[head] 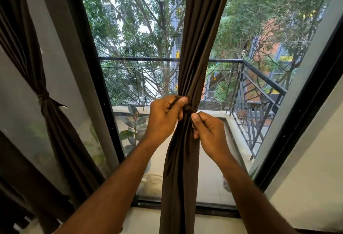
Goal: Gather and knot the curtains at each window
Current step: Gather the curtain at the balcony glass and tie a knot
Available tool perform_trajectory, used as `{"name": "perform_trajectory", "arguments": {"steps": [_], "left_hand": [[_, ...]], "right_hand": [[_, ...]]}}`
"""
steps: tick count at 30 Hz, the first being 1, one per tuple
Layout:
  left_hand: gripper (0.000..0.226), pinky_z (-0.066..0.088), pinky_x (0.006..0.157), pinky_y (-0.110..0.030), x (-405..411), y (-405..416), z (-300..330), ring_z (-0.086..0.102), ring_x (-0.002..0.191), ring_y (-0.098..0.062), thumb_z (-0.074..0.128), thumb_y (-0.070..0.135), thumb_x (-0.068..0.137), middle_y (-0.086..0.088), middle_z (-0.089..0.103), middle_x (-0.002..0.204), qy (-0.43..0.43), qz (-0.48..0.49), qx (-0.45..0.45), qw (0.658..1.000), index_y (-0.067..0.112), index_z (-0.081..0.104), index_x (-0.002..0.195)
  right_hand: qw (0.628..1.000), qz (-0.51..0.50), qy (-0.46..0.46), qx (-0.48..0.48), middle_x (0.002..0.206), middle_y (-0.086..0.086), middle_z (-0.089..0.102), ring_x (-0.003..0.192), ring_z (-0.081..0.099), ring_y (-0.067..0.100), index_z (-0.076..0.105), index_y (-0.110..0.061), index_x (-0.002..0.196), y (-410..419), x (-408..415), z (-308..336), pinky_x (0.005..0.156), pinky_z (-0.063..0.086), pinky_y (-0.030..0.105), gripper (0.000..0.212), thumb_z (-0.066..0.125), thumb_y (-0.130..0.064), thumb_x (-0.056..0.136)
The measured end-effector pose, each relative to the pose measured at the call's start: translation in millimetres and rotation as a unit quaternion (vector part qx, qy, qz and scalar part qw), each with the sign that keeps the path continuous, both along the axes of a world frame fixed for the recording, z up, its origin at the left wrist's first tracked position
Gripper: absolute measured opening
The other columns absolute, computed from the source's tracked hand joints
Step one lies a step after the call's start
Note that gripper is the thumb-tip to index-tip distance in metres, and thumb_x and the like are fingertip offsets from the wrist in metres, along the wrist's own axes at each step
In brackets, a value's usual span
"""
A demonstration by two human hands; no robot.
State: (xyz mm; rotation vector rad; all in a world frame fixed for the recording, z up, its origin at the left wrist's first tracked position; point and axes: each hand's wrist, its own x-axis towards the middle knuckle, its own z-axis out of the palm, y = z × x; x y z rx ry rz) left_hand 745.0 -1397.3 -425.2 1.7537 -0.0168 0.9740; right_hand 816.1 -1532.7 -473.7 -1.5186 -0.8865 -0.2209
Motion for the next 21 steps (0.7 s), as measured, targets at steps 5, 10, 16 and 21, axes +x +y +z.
{"name": "perform_trajectory", "arguments": {"steps": [5,10,16,21], "left_hand": [[0.042,0.039,0.053,-0.035,19,5,23,0.045,0.053,-0.019,0.060,0.021,0.101,-0.024,0.051,0.059,-0.034,0.056,0.018,0.998,-0.007,0.055,0.070],[0.039,0.040,0.054,-0.029,28,1,16,0.047,0.052,-0.016,0.059,0.017,0.101,-0.023,0.053,0.058,-0.034,0.062,-0.026,0.997,-0.004,0.056,0.069],[0.038,0.044,0.056,-0.035,36,1,19,0.048,0.052,-0.018,0.060,0.022,0.100,-0.010,0.052,0.055,-0.033,0.060,-0.057,0.996,-0.001,0.058,0.069],[0.033,0.041,0.051,-0.027,36,-5,12,0.047,0.049,-0.015,0.060,0.015,0.101,-0.009,0.052,0.055,-0.028,0.069,-0.091,0.993,-0.001,0.063,0.073]], "right_hand": [[0.999,-0.033,-0.038,-0.005,0.057,-0.004,0.045,0.053,0.048,0.028,0.050,-0.014,0.068,-5,19,-20,0.050,0.046,0.049,0.043,0.050,-0.038,0.103],[0.997,-0.050,-0.058,-0.025,0.061,-0.008,0.051,0.056,0.050,0.014,0.056,-0.025,0.071,-3,25,-29,0.053,0.041,0.035,0.035,0.049,-0.037,0.103],[0.994,-0.067,-0.066,-0.052,0.065,0.000,0.058,0.059,0.055,0.019,0.062,-0.013,0.079,1,38,-40,0.054,0.045,0.043,0.038,0.048,-0.038,0.104],[0.991,-0.081,-0.071,-0.075,0.061,-0.001,0.056,0.055,0.054,0.019,0.058,-0.013,0.074,9,34,-54,0.051,0.044,0.044,0.042,0.046,-0.040,0.105]]}}
